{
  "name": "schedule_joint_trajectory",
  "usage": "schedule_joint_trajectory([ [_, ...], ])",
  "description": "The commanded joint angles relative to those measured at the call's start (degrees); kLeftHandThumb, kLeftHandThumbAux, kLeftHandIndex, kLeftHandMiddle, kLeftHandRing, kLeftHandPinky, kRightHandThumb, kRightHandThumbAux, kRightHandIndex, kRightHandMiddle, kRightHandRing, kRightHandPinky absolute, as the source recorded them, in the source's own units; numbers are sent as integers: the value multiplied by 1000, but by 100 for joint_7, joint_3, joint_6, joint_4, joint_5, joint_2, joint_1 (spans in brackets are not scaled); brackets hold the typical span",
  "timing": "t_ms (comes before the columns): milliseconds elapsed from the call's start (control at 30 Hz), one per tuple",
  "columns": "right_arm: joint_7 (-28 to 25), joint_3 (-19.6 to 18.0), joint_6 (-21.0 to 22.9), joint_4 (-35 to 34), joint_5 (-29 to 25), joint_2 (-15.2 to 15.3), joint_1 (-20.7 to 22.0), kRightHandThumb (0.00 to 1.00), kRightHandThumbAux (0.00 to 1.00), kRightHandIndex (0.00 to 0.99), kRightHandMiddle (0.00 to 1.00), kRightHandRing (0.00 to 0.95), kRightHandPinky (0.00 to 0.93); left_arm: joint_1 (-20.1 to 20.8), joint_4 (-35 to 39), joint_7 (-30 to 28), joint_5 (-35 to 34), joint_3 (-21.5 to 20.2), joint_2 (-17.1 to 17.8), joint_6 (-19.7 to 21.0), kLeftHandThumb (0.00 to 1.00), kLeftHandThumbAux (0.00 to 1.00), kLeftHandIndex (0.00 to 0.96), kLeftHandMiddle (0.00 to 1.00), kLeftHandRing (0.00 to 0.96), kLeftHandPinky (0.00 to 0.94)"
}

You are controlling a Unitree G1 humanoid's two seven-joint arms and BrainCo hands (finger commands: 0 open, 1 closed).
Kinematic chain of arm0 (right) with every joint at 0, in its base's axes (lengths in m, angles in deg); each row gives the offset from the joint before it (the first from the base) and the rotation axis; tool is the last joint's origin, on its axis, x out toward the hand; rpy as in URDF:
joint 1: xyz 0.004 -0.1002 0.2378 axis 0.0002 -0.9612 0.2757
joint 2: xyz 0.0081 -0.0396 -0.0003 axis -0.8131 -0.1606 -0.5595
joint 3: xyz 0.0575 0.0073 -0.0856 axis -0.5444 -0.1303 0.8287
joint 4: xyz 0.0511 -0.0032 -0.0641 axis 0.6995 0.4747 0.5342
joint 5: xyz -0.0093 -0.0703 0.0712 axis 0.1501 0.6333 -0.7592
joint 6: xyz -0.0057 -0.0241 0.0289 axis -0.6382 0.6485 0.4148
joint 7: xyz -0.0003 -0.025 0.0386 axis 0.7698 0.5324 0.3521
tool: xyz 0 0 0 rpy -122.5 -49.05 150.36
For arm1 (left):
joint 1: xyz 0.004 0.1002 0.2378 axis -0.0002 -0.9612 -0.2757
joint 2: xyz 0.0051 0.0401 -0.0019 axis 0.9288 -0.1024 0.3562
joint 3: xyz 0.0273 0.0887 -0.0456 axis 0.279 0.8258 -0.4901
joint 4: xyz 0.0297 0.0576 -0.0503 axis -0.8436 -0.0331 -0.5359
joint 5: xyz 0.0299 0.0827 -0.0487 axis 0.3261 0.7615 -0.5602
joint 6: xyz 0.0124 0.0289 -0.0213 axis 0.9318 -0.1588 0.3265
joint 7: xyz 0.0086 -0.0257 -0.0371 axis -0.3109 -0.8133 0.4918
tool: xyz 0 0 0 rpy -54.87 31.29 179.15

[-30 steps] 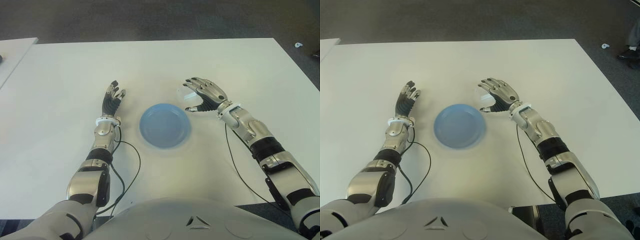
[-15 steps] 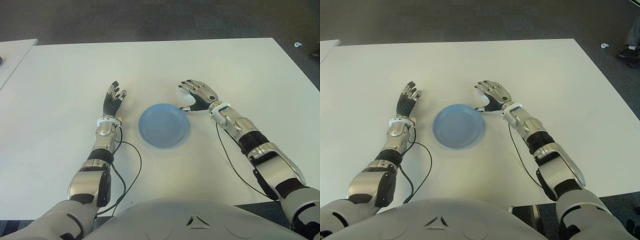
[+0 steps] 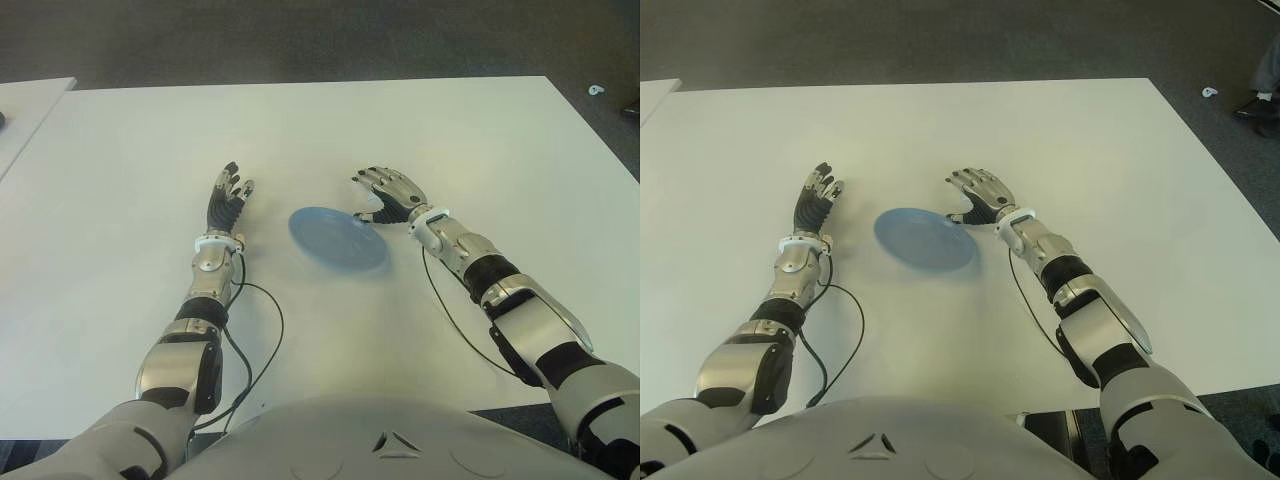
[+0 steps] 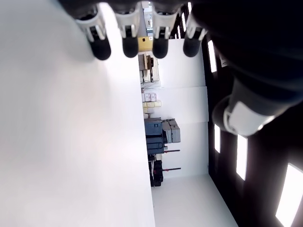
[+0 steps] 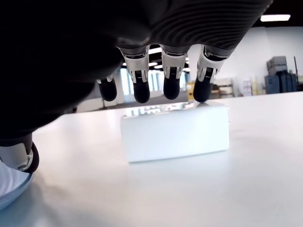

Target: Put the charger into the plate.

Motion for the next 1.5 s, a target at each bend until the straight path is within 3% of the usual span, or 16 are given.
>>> schedule_joint_trajectory([
  [33,-119,88,-49,269,-103,-53,-51,0,454,0,0,0,0,-135,-141,2,97,93,-104,201,0,561,0,22,9,18],
  [600,-250,56,-337,583,-467,45,-218,0,495,0,0,0,0,-110,-137,-67,92,82,-57,243,0,554,0,26,11,16],
  [1500,-541,-39,-622,323,-972,401,-550,0,499,0,0,0,0,-57,-161,-152,94,107,14,350,0,543,0,26,9,11],
])
